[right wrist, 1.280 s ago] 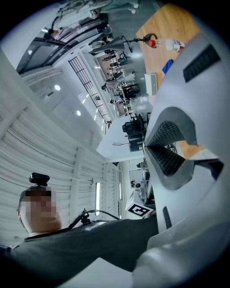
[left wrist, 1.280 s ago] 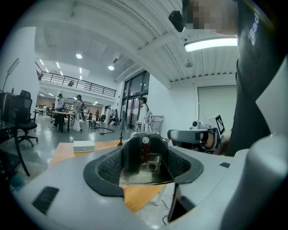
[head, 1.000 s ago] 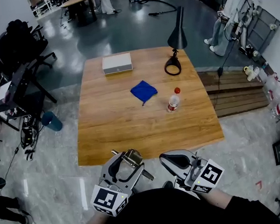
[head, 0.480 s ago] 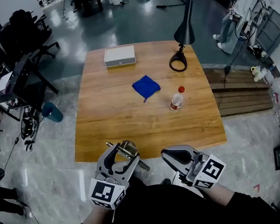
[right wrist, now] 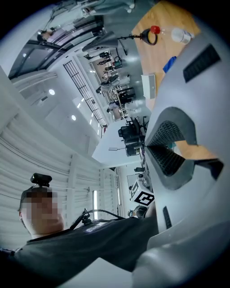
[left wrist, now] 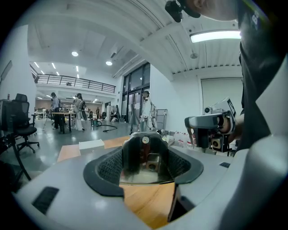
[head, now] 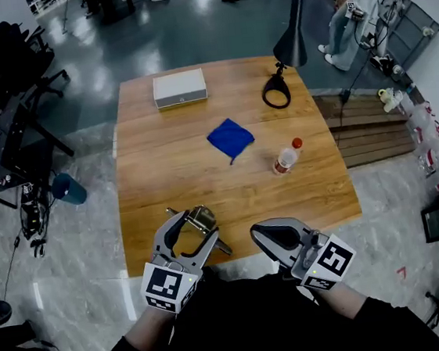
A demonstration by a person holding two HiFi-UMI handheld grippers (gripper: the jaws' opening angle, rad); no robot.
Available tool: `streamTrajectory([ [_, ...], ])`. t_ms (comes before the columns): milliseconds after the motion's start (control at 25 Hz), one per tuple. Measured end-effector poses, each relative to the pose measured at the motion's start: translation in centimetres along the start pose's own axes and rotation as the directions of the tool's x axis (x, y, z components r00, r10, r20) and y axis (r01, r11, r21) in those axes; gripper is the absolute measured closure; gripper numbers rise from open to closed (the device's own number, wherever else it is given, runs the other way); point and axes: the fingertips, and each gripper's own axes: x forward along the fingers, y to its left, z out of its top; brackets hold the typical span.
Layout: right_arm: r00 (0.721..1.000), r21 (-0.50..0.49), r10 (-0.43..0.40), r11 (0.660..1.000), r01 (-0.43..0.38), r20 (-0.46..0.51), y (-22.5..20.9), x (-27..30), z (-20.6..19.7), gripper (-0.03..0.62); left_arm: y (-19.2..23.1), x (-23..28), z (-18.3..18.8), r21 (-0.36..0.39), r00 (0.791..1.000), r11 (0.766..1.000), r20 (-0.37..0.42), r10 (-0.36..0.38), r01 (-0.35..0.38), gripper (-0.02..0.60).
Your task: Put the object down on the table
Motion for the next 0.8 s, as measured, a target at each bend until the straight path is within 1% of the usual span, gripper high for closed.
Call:
streamTrajectory([
  [120,1.000,-0.004,-0.024,1.000,0.024,0.012,-0.9,1.2,0.3,0.589,1.8,0.9,-0.7,-0.001,0.999,1.000,-0.031,-0.012,0.012,0.287],
  [280,0.999,-0.007,-0.031,1.000,0.031,0.008,-2.5,1.0,0.7,0.589,2.4,2.0,-1.0,-0.017,0.999,1.000,-0.053,0.001,-0.001,0.287],
  [480,1.000,-0.011,-0.013,1.000,0.013,0.004,-4.5,-0.5,1.5,0.589,1.6,3.7,-1.3,-0.045,0.996,0.999,-0.084,0.020,-0.024,0.287],
  [640,1.000,0.001,0.007,1.000,-0.007,0.004,-6.0,-1.1,1.7,0.589,1.4,5.1,-1.4,-0.048,0.994,0.998,-0.105,0.034,-0.040,0.287],
  [800,1.000,0.003,0.027,1.000,-0.027,-0.002,-6.5,-1.1,1.8,0.589,1.2,5.8,-1.2,-0.044,0.993,0.998,-0.112,0.038,-0.043,0.287],
])
